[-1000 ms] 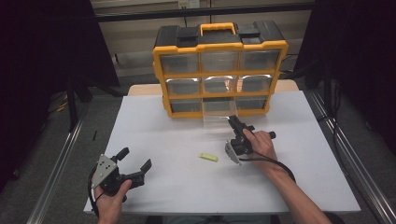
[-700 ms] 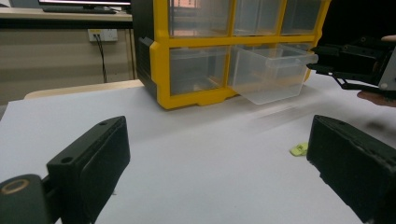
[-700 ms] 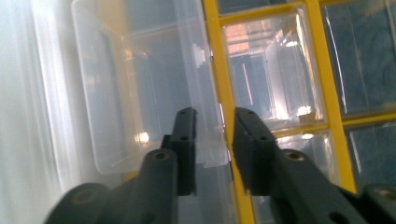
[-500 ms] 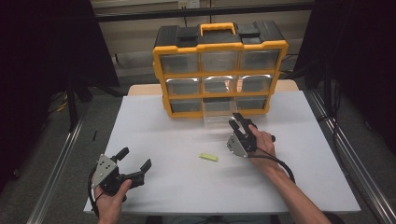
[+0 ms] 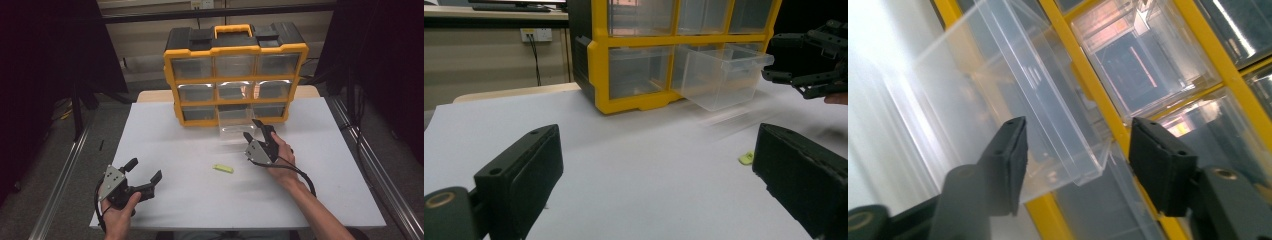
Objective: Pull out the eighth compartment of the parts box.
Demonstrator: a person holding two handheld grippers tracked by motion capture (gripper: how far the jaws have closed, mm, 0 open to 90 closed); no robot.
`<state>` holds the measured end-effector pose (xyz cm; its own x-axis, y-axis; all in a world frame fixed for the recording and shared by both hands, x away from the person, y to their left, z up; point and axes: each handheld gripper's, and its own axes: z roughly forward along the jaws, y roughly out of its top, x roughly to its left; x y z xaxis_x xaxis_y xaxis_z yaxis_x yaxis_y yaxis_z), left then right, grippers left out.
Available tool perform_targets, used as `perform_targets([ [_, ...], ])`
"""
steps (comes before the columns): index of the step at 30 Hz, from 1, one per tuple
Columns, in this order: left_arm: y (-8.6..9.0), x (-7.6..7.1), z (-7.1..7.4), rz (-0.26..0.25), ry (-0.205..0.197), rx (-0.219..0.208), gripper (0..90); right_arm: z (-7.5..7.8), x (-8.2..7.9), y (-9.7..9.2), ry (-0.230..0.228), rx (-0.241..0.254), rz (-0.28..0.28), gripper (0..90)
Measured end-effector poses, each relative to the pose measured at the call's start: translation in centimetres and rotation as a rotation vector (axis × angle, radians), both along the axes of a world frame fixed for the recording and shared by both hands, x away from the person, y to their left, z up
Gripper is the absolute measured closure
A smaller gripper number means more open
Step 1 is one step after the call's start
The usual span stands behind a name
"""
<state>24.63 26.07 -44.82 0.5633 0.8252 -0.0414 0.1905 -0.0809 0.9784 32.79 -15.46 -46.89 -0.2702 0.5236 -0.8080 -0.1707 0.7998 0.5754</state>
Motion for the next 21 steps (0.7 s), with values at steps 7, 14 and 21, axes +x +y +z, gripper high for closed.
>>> perform_targets([
  [7,0.0,0.0,-0.1,-0.001,0.005,-0.003,6.1,0.6,-0.1,-0.8,0.111,0.208,0.017,25.3],
  [14,-0.2,0.1,-0.2,-0.002,0.011,-0.001,6.1,1.1,0.0,-1.8,0.240,0.425,0.041,17.2],
  [21,-0.2,0.1,-0.3,-0.002,0.009,-0.001,6.1,1.4,0.0,-2.9,0.346,0.600,0.055,9.4],
])
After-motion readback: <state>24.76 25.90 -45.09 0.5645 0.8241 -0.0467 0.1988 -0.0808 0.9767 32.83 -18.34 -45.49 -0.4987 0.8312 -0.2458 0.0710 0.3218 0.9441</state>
